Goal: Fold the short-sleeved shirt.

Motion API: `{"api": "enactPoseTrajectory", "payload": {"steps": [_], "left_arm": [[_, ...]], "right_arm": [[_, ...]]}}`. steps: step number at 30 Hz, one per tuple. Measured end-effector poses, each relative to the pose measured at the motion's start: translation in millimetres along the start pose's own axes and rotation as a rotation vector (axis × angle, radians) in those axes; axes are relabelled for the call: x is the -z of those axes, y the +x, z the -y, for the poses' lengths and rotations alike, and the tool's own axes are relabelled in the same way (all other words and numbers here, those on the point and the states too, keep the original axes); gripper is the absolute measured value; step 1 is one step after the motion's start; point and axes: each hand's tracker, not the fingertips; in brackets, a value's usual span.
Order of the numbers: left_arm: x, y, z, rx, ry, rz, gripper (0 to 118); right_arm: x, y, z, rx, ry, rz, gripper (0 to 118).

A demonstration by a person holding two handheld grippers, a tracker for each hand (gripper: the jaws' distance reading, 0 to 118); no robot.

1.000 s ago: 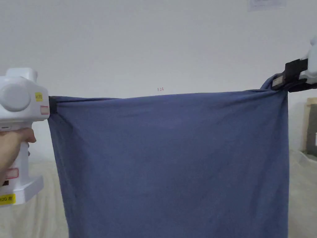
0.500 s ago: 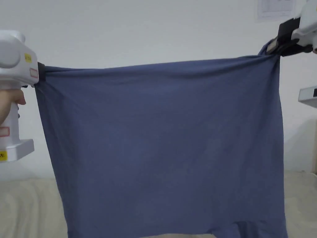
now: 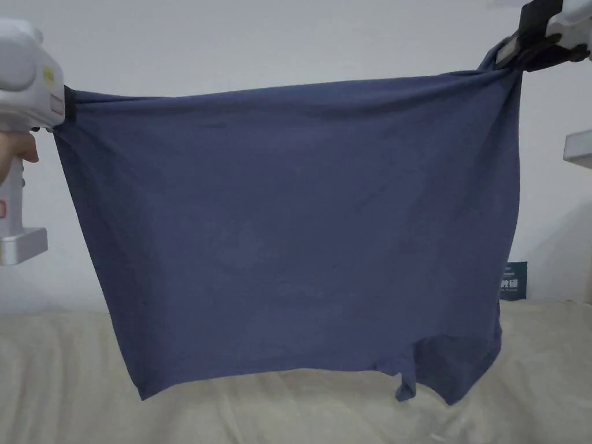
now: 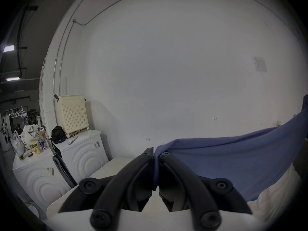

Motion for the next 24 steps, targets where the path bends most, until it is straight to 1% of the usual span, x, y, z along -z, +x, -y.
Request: {"api": "enactPoseTrajectory", "payload": {"steps": [2,4,6,7,8,9,11,13,14,15,16,17,18,20,21,24], "left_arm": [[-3.6,4.2,24.7,0.009,-0.039,0.025,4],[2.4,9.8,49.4,0.002,-0.063,0.019,4],[8.8,19.9,84.3,0.021,-0.093,0.008,4],[14.9,24.6,101.4,0.047,-0.132,-0.001,4],[21.5,29.5,122.8,0.069,-0.180,0.009,4],[24.6,35.6,146.2,0.060,-0.218,0.011,4],[31.7,42.5,192.1,0.026,-0.291,0.049,4],[34.8,51.3,240.8,0.043,-0.390,0.057,4],[36.9,56.3,265.3,0.064,-0.427,0.056,4],[36.0,60.7,290.2,0.089,-0.440,0.058,4],[36.8,64.0,309.0,0.105,-0.465,0.056,4],[34.8,66.2,329.6,0.108,-0.524,0.058,4],[35.1,65.7,348.1,0.094,-0.557,0.086,4],[33.0,65.8,376.6,0.110,-0.615,0.074,4],[36.4,64.9,386.9,0.116,-0.615,0.069,4],[18.3,54.4,401.2,0.115,-0.621,0.076,4]], "right_arm": [[12.2,8.8,20.4,0.010,-0.039,0.017,3],[22.6,15.8,46.7,0.019,-0.082,0.035,3],[34.6,25.6,78.1,0.019,-0.141,0.033,3],[40.7,29.7,91.8,0.014,-0.175,0.037,3],[49.0,35.6,111.0,0.008,-0.209,0.065,3],[58.8,42.7,132.3,0.015,-0.251,0.090,3],[76.8,61.2,168.9,0.022,-0.317,0.104,3],[91.8,78.9,211.8,0.056,-0.398,0.125,3],[99.2,88.9,234.1,0.090,-0.428,0.131,3],[105.2,98.5,254.8,0.106,-0.459,0.140,3],[109.5,105.0,273.3,0.115,-0.484,0.152,3],[114.8,111.9,294.5,0.105,-0.531,0.160,3],[117.0,116.9,315.0,0.102,-0.565,0.175,3],[117.4,125.9,347.3,0.107,-0.630,0.202,3],[114.6,131.4,360.3,0.141,-0.624,0.198,3],[96.9,139.0,385.0,0.202,-0.628,0.188,3]]}}
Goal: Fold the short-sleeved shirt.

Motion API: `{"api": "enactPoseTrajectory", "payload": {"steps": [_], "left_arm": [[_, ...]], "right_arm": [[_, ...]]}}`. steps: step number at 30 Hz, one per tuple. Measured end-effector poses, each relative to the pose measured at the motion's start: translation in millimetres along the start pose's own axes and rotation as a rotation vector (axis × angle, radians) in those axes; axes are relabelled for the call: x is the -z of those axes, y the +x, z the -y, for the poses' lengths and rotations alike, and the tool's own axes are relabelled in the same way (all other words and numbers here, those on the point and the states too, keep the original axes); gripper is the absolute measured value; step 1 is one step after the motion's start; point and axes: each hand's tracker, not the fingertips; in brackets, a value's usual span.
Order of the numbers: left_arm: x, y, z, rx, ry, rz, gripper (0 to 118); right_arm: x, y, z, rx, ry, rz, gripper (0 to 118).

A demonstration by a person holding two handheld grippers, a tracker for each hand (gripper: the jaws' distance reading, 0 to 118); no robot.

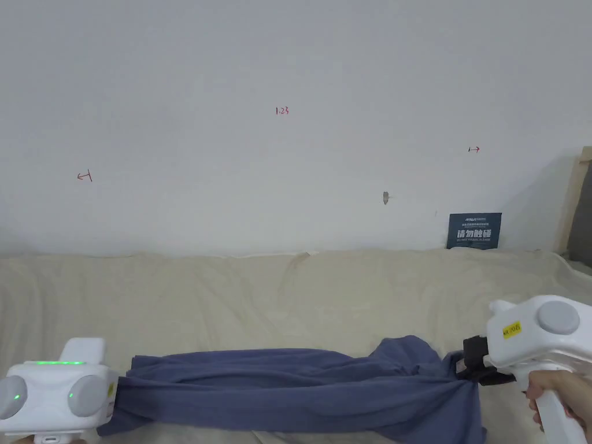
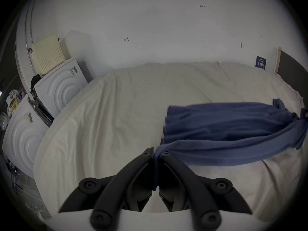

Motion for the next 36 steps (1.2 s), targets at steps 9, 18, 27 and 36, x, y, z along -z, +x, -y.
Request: {"api": "enactPoseTrajectory", "payload": {"steps": [9,18,27,36], "left_arm": [[-67.3,-35.2,81.7,-0.041,0.009,0.036,4],[-172.6,-78.3,179.7,-0.016,0.000,0.054,4],[-261.3,-102.3,305.8,-0.004,-0.015,0.047,4],[-277.4,-115.0,358.9,-0.042,-0.014,0.086,4]], "right_arm": [[-65.2,17.2,95.9,0.015,0.034,-0.075,3],[-155.2,31.6,217.3,0.019,0.067,-0.134,3],[-228.8,33.3,336.7,-0.074,0.074,-0.117,3],[-220.7,50.3,405.6,-0.060,0.045,-0.084,3]]}}
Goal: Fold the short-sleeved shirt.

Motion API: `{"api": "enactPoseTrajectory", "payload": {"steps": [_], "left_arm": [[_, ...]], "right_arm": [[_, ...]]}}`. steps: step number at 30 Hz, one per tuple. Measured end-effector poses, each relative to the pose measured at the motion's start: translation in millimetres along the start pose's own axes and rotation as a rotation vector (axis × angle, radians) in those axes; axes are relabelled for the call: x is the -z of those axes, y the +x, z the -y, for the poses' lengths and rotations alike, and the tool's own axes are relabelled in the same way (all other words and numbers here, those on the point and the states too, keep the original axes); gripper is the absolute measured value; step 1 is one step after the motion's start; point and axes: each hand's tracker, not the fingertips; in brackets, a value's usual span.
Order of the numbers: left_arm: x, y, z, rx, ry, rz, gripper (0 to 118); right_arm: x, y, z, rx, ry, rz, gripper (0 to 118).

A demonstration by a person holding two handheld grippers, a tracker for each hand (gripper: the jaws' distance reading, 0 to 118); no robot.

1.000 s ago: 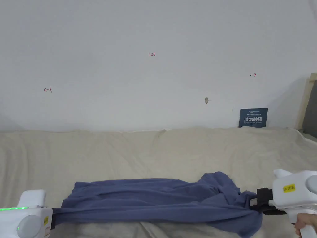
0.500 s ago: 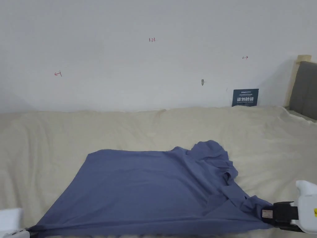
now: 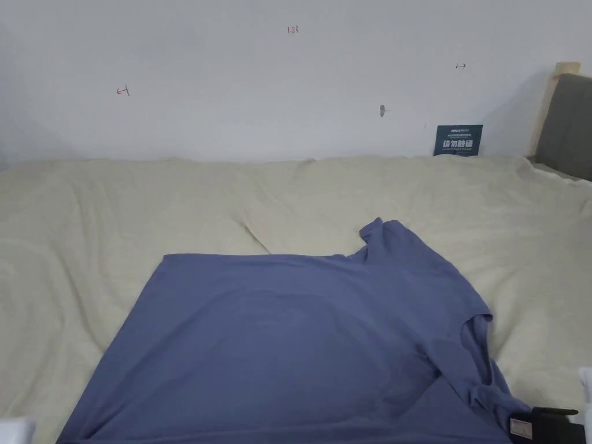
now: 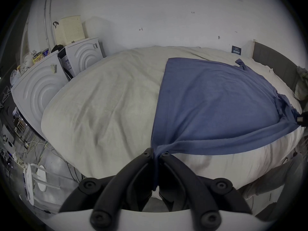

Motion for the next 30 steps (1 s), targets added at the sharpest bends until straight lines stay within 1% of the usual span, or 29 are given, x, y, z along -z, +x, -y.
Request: {"api": "enactPoseTrajectory", "payload": {"steps": [1,2,3,4,5,6,7,8,9,10,13,14,15,16,17,18,19,20,21,22,23,24,25,26,28,29,30], "left_arm": [[-1.0,2.6,-1.8,0.000,0.015,0.004,5],[-1.3,2.4,-2.7,0.011,0.033,0.003,13],[-1.8,2.1,-3.7,0.006,0.037,0.004,31],[-1.7,1.2,-5.0,-0.010,0.045,0.001,73],[-2.4,0.8,-6.7,-0.018,0.037,0.013,101],[-5.5,-0.1,-6.5,-0.032,0.041,0.033,117],[-11.3,-0.5,-5.4,-0.046,0.071,0.052,118],[-20.3,-0.9,-6.9,-0.051,0.099,0.072,118],[-25.7,-0.9,-8.3,-0.063,0.090,0.066,118],[-30.6,-1.0,-10.2,-0.065,0.090,0.069,118],[-50.5,3.8,-15.1,-0.039,0.127,0.088,118],[-59.8,6.8,-15.7,-0.008,0.149,0.081,117],[-68.5,9.9,-15.2,0.004,0.171,0.075,113],[-75.7,12.3,-14.5,0.012,0.177,0.080,99],[-82.8,15.8,-12.6,0.025,0.195,0.099,84],[-87.8,19.2,-10.1,0.034,0.182,0.107,65],[-91.2,23.2,-7.0,0.047,0.174,0.106,39],[-93.0,27.6,-0.2,0.058,0.173,0.096,39],[-92.1,31.3,6.7,0.072,0.161,0.080,32],[-91.4,34.1,12.5,0.075,0.147,0.063,18],[-88.7,35.3,20.1,0.080,0.138,0.061,5],[-85.2,33.4,25.7,0.074,0.106,0.071,4],[-81.7,31.8,30.0,0.058,0.065,0.083,0],[-78.3,28.8,35.2,0.044,0.060,0.089,0],[-74.3,23.6,39.4,0.005,0.043,0.086,0],[-71.3,20.5,39.7,-0.006,0.040,0.089,0],[-69.6,17.9,40.6,-0.017,0.040,0.088,0]], "right_arm": [[0.6,1.4,1.5,0.011,0.012,-0.007,3],[1.0,3.7,1.5,0.024,0.021,-0.012,6],[1.4,5.1,0.5,0.030,0.023,-0.015,18],[1.1,4.7,0.5,0.022,0.028,-0.004,51],[0.6,2.5,1.8,0.010,0.056,0.045,77],[-1.1,0.5,2.4,-0.004,0.065,0.074,93],[-4.7,1.0,1.5,-0.020,0.090,0.087,95],[-10.3,-1.6,0.6,-0.026,0.120,0.064,95],[-15.2,-5.0,-0.8,-0.036,0.133,0.058,95],[-20.1,-10.7,-2.5,-0.048,0.147,0.074,95],[-43.9,-35.5,-1.3,-0.121,0.213,0.082,95],[-53.2,-45.0,1.7,-0.163,0.260,0.035,94],[-63.4,-56.9,6.7,-0.185,0.283,0.015,93],[-68.9,-64.7,9.8,-0.204,0.297,-0.012,89],[-73.1,-73.1,14.5,-0.229,0.305,-0.056,78],[-76.8,-82.5,19.6,-0.239,0.294,-0.070,73],[-76.3,-85.3,25.9,-0.258,0.287,-0.075,71],[-73.7,-91.5,33.9,-0.269,0.277,-0.102,70],[-69.7,-98.0,41.7,-0.298,0.237,-0.126,68],[-65.2,-102.9,48.1,-0.331,0.206,-0.138,64],[-61.5,-114.5,55.5,-0.357,0.175,-0.128,54],[-52.4,-124.1,64.5,-0.396,0.147,-0.107,38],[-45.7,-128.3,69.3,-0.413,0.150,-0.077,0],[-36.0,-133.9,73.4,-0.380,0.163,-0.063,0],[-23.8,-136.5,73.9,-0.323,0.047,-0.156,0],[-20.1,-139.6,77.1,-0.304,0.063,-0.167,0],[-16.3,-142.7,78.9,-0.308,0.082,-0.153,0]]}}
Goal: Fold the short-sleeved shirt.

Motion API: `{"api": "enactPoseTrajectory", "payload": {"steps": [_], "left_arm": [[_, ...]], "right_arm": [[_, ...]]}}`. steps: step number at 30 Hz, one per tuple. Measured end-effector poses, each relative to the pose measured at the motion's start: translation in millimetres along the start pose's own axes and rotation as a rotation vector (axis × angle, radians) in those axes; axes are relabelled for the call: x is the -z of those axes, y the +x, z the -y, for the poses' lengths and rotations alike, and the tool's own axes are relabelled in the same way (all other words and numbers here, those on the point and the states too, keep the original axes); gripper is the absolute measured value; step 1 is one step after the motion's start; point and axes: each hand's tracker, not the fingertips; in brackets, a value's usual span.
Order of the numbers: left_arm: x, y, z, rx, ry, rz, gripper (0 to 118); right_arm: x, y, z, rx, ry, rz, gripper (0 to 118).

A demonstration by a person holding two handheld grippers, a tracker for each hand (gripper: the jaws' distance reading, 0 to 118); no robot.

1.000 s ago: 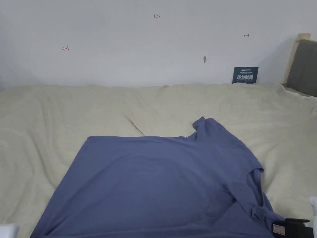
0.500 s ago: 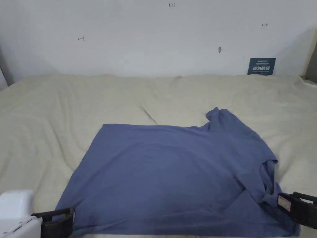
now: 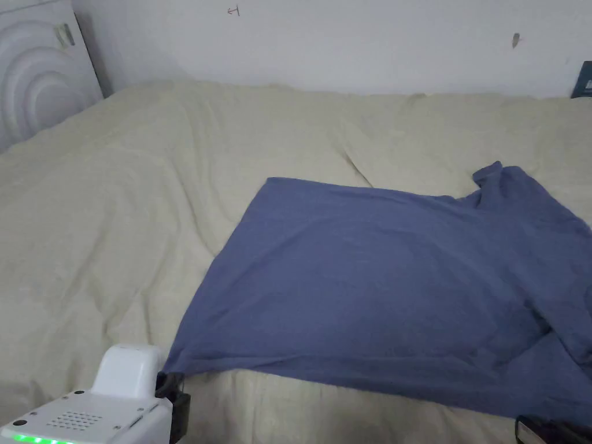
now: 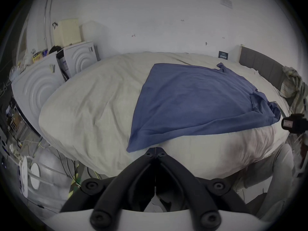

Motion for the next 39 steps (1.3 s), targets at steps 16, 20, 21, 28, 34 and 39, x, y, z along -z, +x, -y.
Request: {"api": "enactPoseTrajectory", "payload": {"steps": [16,20,21,28,34,39], "left_arm": [[85.5,-27.5,-25.0,0.034,-0.213,0.011,83],[90.8,-17.9,-36.1,0.087,-0.211,0.001,32],[89.2,-14.2,-37.2,0.089,-0.203,0.000,23],[84.0,-12.2,-35.0,0.092,-0.211,0.016,5],[79.0,-12.6,-41.5,0.077,-0.197,0.015,5],[81.7,-12.6,-43.5,0.089,-0.206,0.004,5]], "right_arm": [[34.3,25.4,7.0,0.098,-0.101,0.006,0],[38.2,30.9,8.3,0.096,-0.122,0.017,0],[40.6,28.2,7.9,0.092,-0.126,0.019,0],[30.2,40.6,5.8,0.101,-0.119,0.039,0],[8.5,49.7,-4.0,0.042,-0.052,0.115,10],[-7.0,66.4,-16.5,-0.011,-0.003,0.303,95]]}}
